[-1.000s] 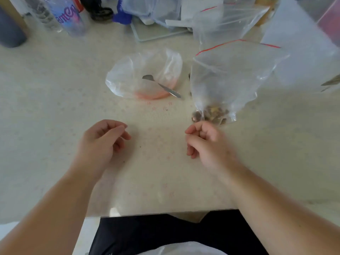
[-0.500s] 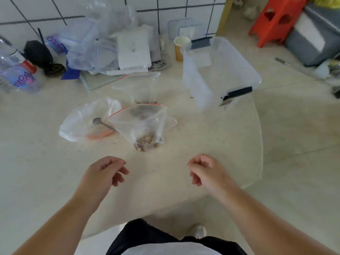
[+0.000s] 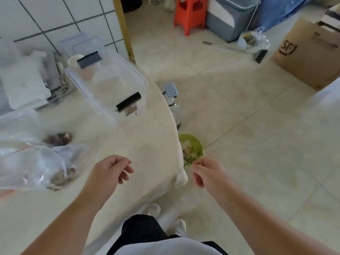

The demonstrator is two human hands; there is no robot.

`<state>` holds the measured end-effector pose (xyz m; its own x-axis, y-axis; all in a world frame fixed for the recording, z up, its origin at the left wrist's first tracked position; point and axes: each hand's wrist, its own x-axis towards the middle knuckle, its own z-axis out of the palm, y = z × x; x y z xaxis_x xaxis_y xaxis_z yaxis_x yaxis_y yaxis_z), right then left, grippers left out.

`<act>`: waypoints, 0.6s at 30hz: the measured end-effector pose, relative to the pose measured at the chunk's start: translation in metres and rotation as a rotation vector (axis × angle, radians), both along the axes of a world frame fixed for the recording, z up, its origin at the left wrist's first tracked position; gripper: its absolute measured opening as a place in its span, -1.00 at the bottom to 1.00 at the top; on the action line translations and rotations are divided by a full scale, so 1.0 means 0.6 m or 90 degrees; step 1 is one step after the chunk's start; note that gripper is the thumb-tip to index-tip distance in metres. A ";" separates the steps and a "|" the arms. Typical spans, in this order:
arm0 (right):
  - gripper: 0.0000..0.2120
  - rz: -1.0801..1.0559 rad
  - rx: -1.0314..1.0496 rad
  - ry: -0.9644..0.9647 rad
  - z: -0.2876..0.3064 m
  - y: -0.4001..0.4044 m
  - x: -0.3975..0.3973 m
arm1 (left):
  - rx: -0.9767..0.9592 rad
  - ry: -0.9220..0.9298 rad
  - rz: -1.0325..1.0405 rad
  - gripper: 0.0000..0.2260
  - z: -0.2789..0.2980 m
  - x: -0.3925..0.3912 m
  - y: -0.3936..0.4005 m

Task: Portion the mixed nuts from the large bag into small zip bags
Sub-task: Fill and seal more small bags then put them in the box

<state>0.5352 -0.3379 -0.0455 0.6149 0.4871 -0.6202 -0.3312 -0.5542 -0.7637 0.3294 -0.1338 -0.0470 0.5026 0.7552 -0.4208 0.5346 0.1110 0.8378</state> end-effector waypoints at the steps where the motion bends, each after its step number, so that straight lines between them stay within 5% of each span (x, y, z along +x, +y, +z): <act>1: -0.89 -0.011 -0.003 0.003 0.002 -0.008 0.012 | 0.002 -0.001 -0.012 -0.81 0.002 0.021 -0.001; 18: -0.91 -0.120 -0.041 -0.009 -0.011 0.031 0.273 | -0.028 -0.073 -0.168 -0.81 -0.035 0.344 0.058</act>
<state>0.6989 -0.3190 -0.0521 0.6998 0.3228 -0.6372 -0.4233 -0.5313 -0.7339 0.5358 -0.0990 -0.0682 0.7251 0.5745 -0.3797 0.4524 0.0182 0.8916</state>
